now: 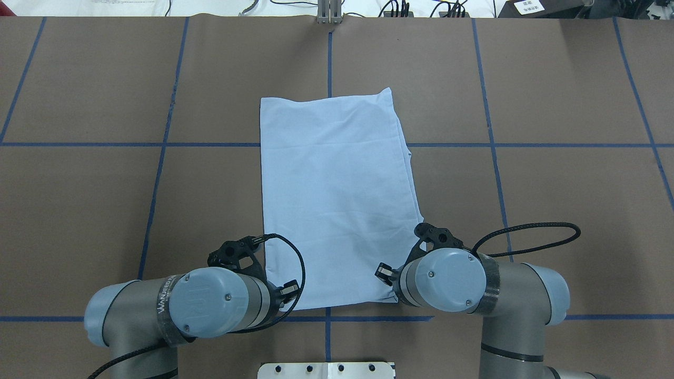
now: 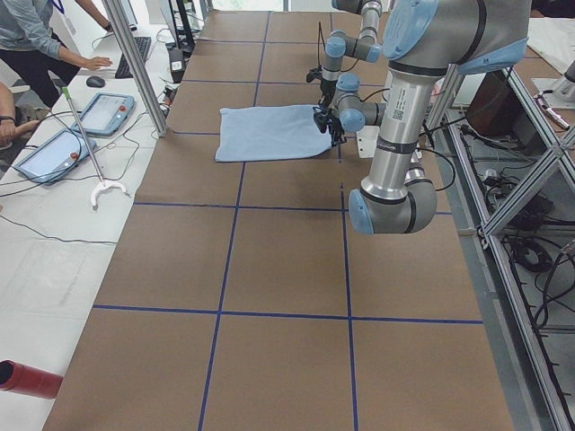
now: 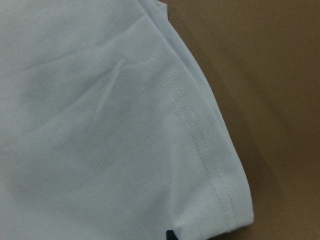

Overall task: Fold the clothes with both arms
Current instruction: 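Grasp the shirt's near end corners with the left and right grippers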

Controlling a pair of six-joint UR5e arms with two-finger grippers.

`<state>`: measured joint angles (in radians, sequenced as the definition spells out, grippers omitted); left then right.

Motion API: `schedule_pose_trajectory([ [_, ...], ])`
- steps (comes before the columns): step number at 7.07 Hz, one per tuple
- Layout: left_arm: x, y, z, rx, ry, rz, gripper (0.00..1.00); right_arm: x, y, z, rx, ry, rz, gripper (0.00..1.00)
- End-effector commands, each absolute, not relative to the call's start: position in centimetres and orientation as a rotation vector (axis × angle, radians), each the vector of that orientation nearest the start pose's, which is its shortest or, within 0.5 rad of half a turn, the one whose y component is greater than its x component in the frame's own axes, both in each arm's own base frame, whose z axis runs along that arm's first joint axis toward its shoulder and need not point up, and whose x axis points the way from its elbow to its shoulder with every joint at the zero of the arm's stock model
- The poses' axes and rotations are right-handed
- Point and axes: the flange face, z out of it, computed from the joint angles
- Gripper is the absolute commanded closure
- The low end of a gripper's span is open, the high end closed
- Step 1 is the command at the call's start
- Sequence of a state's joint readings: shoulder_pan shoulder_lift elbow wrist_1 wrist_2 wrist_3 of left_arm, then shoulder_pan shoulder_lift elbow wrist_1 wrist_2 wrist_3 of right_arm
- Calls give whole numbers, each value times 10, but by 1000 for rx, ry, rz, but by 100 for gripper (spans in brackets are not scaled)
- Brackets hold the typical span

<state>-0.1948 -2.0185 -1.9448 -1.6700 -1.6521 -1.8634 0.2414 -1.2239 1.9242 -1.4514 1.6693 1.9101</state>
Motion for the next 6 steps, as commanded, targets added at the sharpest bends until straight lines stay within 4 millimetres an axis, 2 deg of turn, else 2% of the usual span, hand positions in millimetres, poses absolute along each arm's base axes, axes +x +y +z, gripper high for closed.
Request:
schedule_pose_trajectory([
  [1, 550, -237, 241, -116, 921, -412, 100, -538, -261, 298, -134, -836, 505, 100],
  [2, 545, -238, 241, -102, 910, -391, 100, -532, -258, 288, -150, -858, 490, 100],
  [4, 528, -225, 226, -102, 877, -376, 100, -515, -242, 263, -247, -906, 434, 100],
  [6, 504, -184, 202, -131, 864, -311, 100, -497, -225, 241, -316, -951, 380, 100],
])
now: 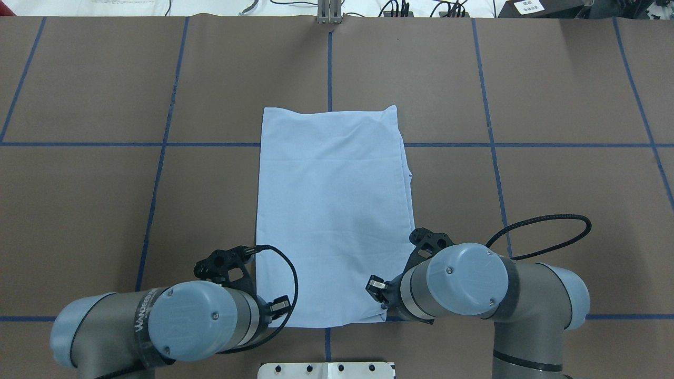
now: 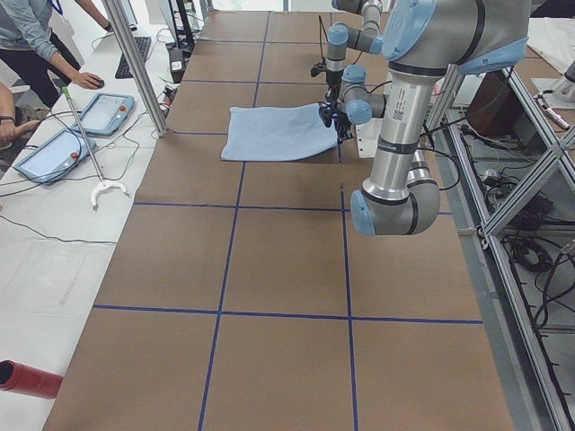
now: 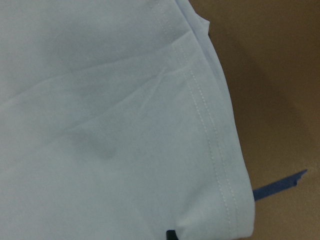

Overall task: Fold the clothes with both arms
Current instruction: 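Lift the near end with both grippers and fold it over toward the far end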

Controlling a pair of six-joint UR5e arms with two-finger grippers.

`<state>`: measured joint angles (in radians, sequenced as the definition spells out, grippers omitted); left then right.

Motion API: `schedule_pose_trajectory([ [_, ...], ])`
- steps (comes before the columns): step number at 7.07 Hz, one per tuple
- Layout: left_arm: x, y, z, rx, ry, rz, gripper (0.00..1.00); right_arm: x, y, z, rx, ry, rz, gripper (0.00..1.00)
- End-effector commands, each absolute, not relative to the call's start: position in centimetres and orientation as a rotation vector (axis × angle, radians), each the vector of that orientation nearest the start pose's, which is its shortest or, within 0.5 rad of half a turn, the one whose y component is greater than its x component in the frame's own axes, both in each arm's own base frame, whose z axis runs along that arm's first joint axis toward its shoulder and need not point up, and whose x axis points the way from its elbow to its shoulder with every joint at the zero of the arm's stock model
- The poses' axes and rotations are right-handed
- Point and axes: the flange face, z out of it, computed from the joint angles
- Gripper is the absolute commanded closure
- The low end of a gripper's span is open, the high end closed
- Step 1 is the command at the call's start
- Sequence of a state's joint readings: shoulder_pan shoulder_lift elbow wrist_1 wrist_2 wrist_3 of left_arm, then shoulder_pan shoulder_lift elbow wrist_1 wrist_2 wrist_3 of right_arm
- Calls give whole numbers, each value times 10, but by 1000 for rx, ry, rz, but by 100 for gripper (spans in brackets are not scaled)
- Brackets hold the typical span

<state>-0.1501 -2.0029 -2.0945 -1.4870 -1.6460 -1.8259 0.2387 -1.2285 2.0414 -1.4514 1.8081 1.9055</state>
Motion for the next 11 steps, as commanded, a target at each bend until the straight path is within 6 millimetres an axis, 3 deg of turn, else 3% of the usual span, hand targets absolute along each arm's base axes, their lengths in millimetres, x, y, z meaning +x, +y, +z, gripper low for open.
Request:
schedule_pose_trajectory([
  [1, 497, -165, 193, -146, 866, -278, 100, -490, -217, 232, -348, -969, 354, 100],
  [3, 496, -165, 192, -147, 864, -277, 100, -493, -214, 233, -353, -964, 349, 100],
  [4, 495, -176, 192, -136, 863, -295, 100, -496, -223, 236, -333, -959, 366, 100],
  [5, 489, -193, 191, -95, 871, -267, 100, -492, -247, 243, -308, -952, 403, 100],
  [7, 471, -239, 187, -24, 888, -291, 100, -479, -290, 245, -235, -968, 415, 100],
  [9, 472, -299, 189, 60, 871, -310, 100, -488, -352, 227, -190, -979, 493, 100],
  [11, 482, -355, 210, 117, 902, -355, 100, -477, -395, 233, -129, -966, 501, 100],
])
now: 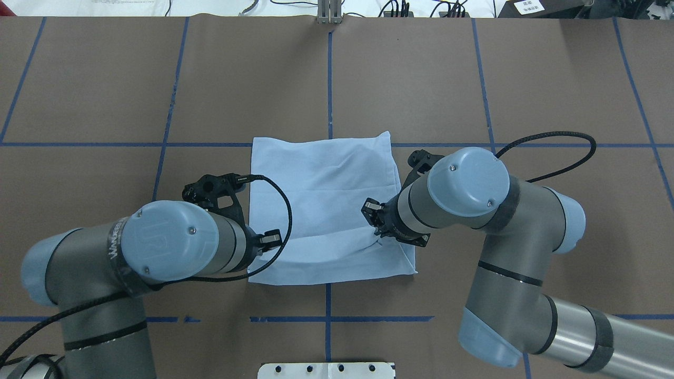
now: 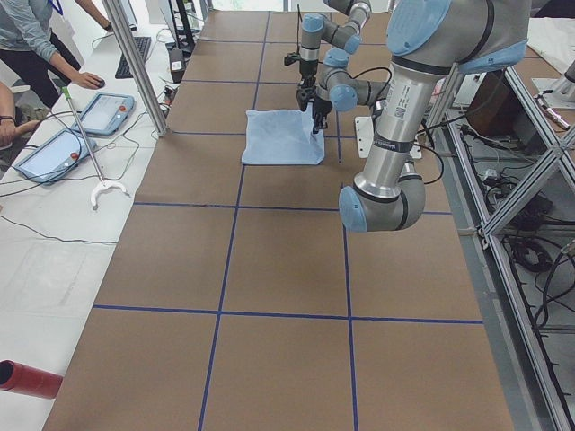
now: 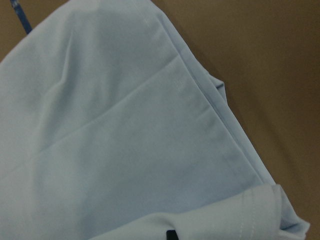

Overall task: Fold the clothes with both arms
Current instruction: 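Lift the near end with both grippers and fold it over toward the far end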

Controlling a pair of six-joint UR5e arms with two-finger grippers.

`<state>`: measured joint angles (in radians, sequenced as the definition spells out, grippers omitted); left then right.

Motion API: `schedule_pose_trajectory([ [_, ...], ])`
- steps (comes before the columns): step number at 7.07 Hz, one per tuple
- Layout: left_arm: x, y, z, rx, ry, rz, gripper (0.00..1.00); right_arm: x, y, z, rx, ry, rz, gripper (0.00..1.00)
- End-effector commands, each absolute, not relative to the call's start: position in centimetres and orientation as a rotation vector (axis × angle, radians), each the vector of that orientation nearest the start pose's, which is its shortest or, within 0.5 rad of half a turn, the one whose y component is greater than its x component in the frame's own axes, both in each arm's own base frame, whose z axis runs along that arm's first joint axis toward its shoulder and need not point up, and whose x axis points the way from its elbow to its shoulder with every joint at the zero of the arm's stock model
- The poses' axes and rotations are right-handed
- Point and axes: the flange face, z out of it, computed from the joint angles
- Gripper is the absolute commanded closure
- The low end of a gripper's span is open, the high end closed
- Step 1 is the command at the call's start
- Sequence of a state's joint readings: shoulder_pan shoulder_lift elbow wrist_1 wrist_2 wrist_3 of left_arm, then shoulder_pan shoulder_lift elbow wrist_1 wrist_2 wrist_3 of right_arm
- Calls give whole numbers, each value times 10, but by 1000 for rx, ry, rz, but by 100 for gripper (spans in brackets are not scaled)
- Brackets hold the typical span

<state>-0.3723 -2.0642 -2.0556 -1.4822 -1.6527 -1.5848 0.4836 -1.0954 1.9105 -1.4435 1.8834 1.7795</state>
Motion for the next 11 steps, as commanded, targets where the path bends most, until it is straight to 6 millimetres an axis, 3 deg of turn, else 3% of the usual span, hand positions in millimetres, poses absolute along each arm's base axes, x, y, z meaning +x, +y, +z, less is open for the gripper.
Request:
schedule_pose_trajectory([
  [1, 477, -379, 207, 144, 943, -388, 100, -493, -413, 221, -126, -962, 512, 100],
  [2, 469, -400, 213, 146, 937, -417, 100, -499, -426, 228, -124, -941, 524, 100],
  [5, 477, -443, 219, 162, 893, -454, 100, -510, -459, 218, -118, -929, 539, 100],
  [6, 480, -453, 222, 175, 909, -456, 100, -521, -484, 214, -120, -908, 564, 100],
  [7, 491, -476, 234, 181, 902, -476, 100, -527, -519, 210, -131, -883, 593, 100],
  [8, 498, -514, 245, 202, 895, -509, 29, -526, -563, 228, -136, -890, 585, 45],
  [9, 497, -554, 253, 242, 873, -508, 0, -515, -599, 246, -103, -935, 606, 0],
  [10, 474, -587, 255, 295, 857, -493, 0, -507, -621, 272, -68, -914, 573, 0],
  [11, 466, -594, 258, 302, 851, -493, 0, -496, -632, 276, -42, -909, 547, 0],
])
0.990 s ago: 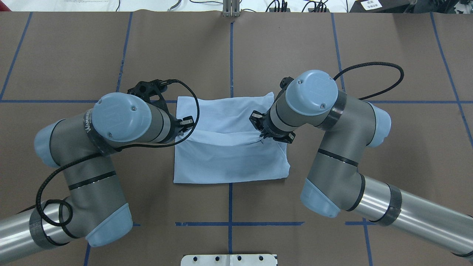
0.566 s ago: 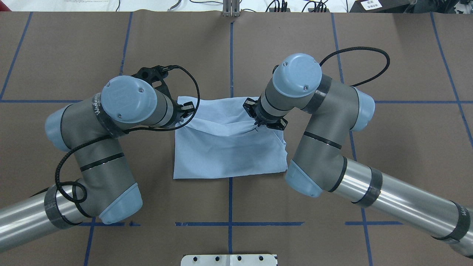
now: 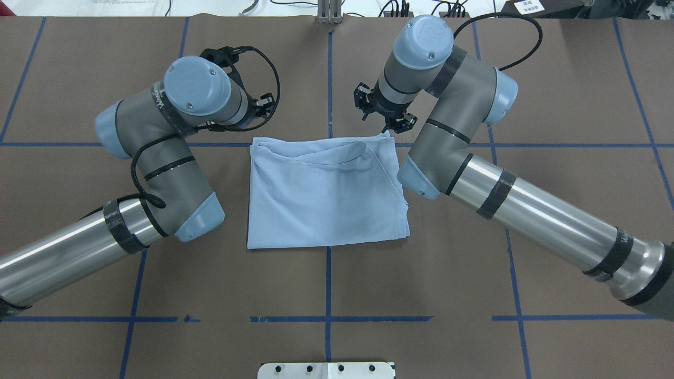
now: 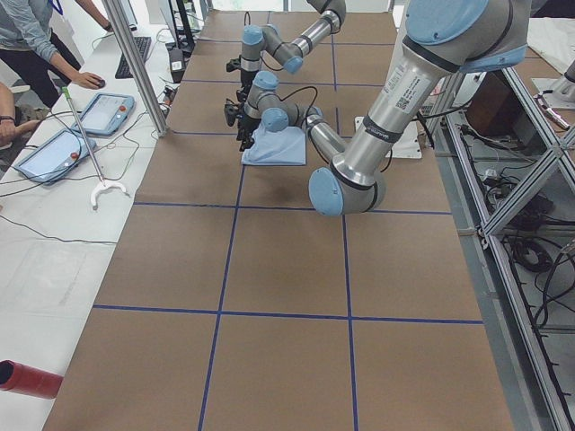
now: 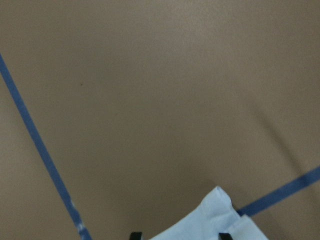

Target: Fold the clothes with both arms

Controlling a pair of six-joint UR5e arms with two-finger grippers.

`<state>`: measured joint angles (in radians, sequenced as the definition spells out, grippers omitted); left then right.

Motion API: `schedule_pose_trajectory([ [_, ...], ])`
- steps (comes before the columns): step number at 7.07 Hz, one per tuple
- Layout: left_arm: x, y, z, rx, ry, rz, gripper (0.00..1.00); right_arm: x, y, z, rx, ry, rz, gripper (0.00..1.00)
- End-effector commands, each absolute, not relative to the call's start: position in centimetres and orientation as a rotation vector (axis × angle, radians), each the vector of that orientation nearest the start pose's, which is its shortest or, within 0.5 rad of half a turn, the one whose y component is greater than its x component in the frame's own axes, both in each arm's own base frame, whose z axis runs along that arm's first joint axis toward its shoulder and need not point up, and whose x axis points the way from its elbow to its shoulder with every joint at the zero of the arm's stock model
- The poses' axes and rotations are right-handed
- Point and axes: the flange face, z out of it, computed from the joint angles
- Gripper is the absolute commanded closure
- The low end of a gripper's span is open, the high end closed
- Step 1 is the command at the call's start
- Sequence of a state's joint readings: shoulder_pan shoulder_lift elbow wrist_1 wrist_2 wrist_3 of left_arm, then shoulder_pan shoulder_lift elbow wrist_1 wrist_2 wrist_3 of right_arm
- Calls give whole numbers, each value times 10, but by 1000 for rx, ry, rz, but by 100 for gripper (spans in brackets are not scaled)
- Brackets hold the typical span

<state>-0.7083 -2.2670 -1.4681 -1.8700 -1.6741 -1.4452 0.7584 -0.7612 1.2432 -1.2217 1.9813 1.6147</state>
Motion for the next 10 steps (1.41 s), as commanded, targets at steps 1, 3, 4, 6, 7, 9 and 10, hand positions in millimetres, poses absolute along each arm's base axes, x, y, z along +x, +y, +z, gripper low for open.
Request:
schedule_pose_trajectory([
  [1, 467, -593, 257, 281, 862, -481, 0, -495, -630, 268, -57, -926, 520, 0],
  [3, 453, -589, 254, 242, 889, -397, 0, -485, -608, 250, -82, -956, 430, 0],
  [4, 435, -578, 272, 255, 877, -370, 0, -482, -592, 237, -76, -897, 375, 0],
  [6, 412, -564, 306, 249, 855, -328, 0, -493, -538, 228, 41, -706, 198, 0],
  [7, 377, -571, 323, 249, 850, -256, 0, -464, -515, 245, 94, -709, 63, 0],
  [9, 276, -602, 369, 299, 788, -144, 0, -357, -555, 301, 158, -677, -76, 0],
  [10, 217, -621, 385, 311, 722, -92, 0, -299, -576, 340, 140, -680, -121, 0],
])
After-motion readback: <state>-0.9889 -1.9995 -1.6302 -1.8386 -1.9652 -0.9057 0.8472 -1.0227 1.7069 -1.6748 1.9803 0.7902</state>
